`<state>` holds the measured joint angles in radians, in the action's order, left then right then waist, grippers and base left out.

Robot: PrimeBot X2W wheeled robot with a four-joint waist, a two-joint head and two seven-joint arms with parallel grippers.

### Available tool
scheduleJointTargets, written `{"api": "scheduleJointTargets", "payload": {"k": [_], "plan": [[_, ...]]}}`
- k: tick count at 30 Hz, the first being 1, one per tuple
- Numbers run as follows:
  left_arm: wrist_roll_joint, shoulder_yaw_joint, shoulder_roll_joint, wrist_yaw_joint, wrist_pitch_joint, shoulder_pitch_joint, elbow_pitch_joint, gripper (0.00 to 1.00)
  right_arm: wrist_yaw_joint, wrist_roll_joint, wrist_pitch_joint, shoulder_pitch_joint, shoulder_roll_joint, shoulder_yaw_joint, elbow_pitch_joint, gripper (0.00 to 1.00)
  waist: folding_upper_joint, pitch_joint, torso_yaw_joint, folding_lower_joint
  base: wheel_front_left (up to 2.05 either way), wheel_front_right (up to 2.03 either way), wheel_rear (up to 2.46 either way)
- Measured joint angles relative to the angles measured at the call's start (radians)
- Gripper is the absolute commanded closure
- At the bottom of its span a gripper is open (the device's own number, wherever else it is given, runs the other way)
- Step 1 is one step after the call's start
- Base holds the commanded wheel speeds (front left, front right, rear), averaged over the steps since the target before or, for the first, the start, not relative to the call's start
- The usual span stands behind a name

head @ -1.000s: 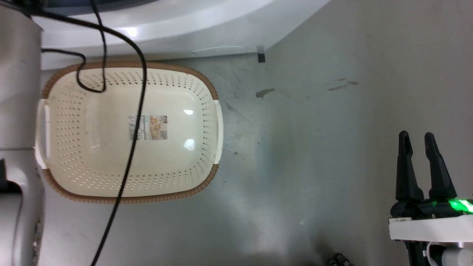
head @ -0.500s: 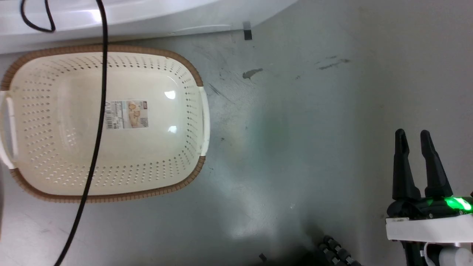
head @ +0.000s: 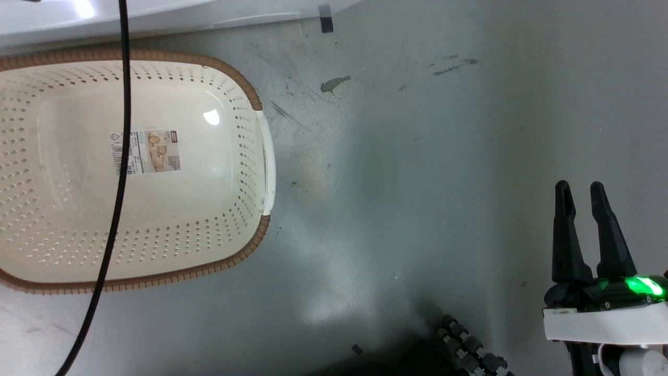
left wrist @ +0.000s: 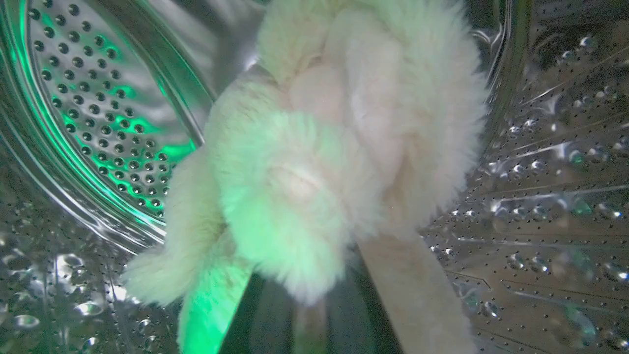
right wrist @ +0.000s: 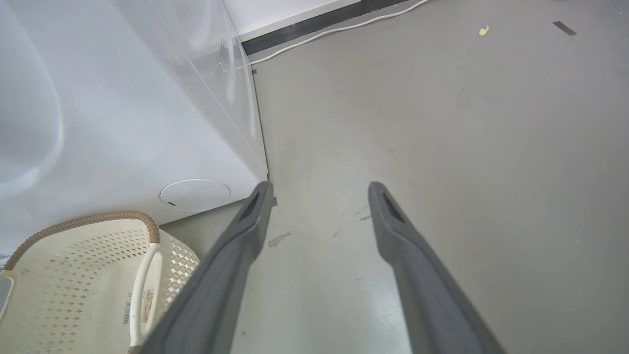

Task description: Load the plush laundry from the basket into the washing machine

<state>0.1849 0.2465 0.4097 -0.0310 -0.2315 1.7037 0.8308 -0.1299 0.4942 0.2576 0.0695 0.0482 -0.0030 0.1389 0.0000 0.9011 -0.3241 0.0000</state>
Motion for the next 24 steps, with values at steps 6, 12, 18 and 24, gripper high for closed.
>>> {"api": "scheduleJointTargets", "payload": {"k": [6,12,18,24], "plan": [[0.008,-0.002,-0.012,0.001,-0.008,0.017,0.044,0.00,0.000,0.002,0.000,0.000,0.000,0.000,0.003,0.00,0.0000,0.008,0.000,0.0000,0.00,0.00,0.00],[0.021,0.005,-0.032,0.001,-0.013,0.020,0.086,0.00,0.000,0.001,0.000,0.000,0.000,-0.013,0.006,0.00,0.0000,0.009,0.013,0.0000,0.00,0.00,0.00],[0.041,0.007,-0.055,0.000,-0.016,0.015,0.119,0.00,0.000,-0.010,0.000,0.001,0.000,-0.024,0.013,0.00,0.0000,-0.001,0.039,0.0000,0.00,0.00,0.00],[0.064,0.003,-0.099,0.001,-0.022,-0.025,0.127,0.00,0.000,-0.030,0.000,0.004,0.000,-0.037,0.017,0.00,0.0000,-0.022,0.075,0.0000,0.00,0.00,0.00]]}}
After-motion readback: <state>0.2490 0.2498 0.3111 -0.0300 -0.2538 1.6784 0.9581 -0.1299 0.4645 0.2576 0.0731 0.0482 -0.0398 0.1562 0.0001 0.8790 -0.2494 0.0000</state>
